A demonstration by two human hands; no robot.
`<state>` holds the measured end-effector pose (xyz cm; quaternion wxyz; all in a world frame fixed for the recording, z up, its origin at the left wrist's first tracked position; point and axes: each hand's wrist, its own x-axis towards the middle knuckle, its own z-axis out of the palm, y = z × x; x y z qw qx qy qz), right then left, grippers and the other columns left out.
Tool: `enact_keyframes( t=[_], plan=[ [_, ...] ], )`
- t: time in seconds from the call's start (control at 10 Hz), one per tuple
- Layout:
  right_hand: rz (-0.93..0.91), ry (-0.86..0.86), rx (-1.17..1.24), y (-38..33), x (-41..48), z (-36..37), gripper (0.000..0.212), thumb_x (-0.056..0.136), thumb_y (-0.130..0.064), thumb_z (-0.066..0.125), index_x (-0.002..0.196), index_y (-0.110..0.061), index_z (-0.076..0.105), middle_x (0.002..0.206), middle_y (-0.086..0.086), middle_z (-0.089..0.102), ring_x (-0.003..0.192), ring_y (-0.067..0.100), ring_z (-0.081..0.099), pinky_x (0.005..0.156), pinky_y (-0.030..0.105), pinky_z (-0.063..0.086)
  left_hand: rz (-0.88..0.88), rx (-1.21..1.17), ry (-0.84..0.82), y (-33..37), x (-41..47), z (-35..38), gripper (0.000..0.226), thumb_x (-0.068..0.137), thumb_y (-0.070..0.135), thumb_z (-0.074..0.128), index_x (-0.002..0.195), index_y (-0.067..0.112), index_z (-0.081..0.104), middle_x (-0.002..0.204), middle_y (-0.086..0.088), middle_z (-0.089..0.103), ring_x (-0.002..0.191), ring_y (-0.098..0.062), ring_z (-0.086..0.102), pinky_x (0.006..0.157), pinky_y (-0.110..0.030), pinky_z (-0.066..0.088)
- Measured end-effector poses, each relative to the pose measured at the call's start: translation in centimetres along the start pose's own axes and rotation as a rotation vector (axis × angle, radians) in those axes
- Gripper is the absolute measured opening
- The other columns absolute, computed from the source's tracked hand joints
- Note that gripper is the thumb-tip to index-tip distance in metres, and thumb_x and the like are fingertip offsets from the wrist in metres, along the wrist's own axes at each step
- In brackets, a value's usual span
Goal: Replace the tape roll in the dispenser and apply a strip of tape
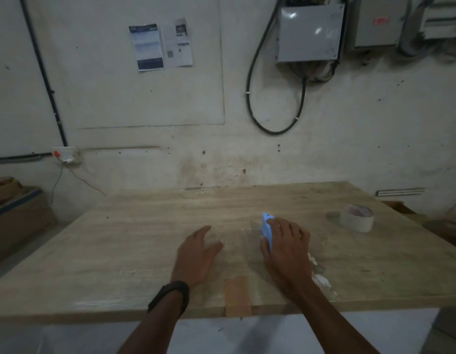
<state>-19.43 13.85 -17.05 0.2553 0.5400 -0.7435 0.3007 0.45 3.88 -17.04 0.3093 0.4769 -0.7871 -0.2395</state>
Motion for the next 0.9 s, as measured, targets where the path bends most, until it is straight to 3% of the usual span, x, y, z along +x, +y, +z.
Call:
enact_keyframes(
  t=[0.1,0.2,0.3,0.4,0.5,0.6,0.7,0.8,0.9],
  plan=[
    [-0.093,0.05,0.087,-0.1,-0.4,-0.1,0.032,0.089,-0.033,0.049,0.107,-0.019,0.071,0.102,-0.001,0.071,0.096,0.026,0.067,0.094,0.04,0.034,-0.034,-0.284,0.185,-0.2,-0.6,-0.9,0.033,0.097,0.029,0.066,0.129,0.023,0.061,0.118,0.001,0.068,0.118,-0.023,0.063,0.09,-0.024,0.048],
    [-0.062,0.054,0.128,0.1,-0.3,0.0,0.03,0.087,-0.032,0.048,0.101,-0.02,0.071,0.098,-0.002,0.071,0.094,0.027,0.068,0.091,0.04,0.033,-0.063,-0.378,0.276,-0.3,-0.6,-1.5,0.022,0.097,0.023,0.066,0.119,0.023,0.065,0.1,0.01,0.066,0.1,-0.017,0.066,0.079,-0.022,0.052],
    [-0.081,0.042,0.141,0.2,-0.5,0.5,0.03,0.086,-0.031,0.049,0.102,-0.019,0.071,0.101,-0.002,0.071,0.097,0.028,0.067,0.095,0.041,0.033,-0.043,-0.42,0.295,-0.7,-0.3,-1.1,0.022,0.094,0.021,0.068,0.116,0.021,0.069,0.099,0.01,0.07,0.088,-0.003,0.067,0.072,-0.013,0.049],
    [-0.126,0.063,0.107,0.9,-0.5,1.7,0.031,0.084,-0.03,0.05,0.106,-0.018,0.07,0.103,-0.002,0.07,0.1,0.028,0.064,0.1,0.047,0.037,-0.022,-0.442,0.31,-1.4,0.4,0.0,0.021,0.09,0.02,0.073,0.11,0.027,0.071,0.1,0.01,0.075,0.088,0.0,0.069,0.072,-0.008,0.048],
    [-0.238,0.239,0.073,2.0,-0.1,3.7,0.034,0.09,-0.029,0.044,0.108,-0.016,0.069,0.101,0.004,0.077,0.104,0.027,0.059,0.104,0.043,0.034,-0.038,-0.4,0.287,-1.8,2.9,0.9,0.027,0.086,0.018,0.077,0.109,0.029,0.07,0.101,0.012,0.075,0.095,-0.003,0.068,0.073,-0.005,0.044],
    [-0.161,0.293,0.035,1.6,0.2,4.3,0.04,0.098,-0.046,0.022,0.096,-0.032,0.059,0.11,-0.02,0.076,0.089,0.017,0.059,0.114,0.026,0.026,-0.066,-0.415,0.241,-0.6,5.3,1.0,0.033,0.083,0.017,0.08,0.111,0.032,0.069,0.101,0.014,0.074,0.095,0.002,0.065,0.072,-0.003,0.043],
    [0.01,0.306,0.176,-0.3,4.3,3.2,0.038,0.09,-0.052,0.023,0.075,-0.039,0.055,0.099,-0.044,0.066,0.063,0.009,0.052,0.108,0.01,0.026,-0.106,-0.407,0.199,2.3,8.9,-0.9,0.034,0.081,0.022,0.083,0.108,0.036,0.069,0.097,0.017,0.076,0.096,0.009,0.061,0.071,-0.003,0.043],
    [-0.016,0.196,0.163,0.1,11.4,1.0,0.031,0.092,-0.04,0.034,0.094,-0.034,0.064,0.075,-0.008,0.08,0.081,0.01,0.054,0.096,0.012,0.03,-0.139,-0.465,0.143,6.0,12.5,-4.3,0.037,0.079,0.021,0.085,0.104,0.041,0.067,0.102,0.034,0.069,0.097,0.01,0.062,0.073,-0.002,0.044],
    [0.0,0.202,0.267,-0.7,18.3,-2.8,0.028,0.097,-0.045,0.027,0.1,-0.037,0.054,0.079,-0.004,0.08,0.086,0.009,0.052,0.073,0.028,0.034,-0.129,-0.455,0.174,10.6,15.7,-9.2,0.038,0.077,0.018,0.086,0.094,0.047,0.068,0.097,0.033,0.071,0.09,0.004,0.067,0.07,-0.002,0.044]
  ],
)
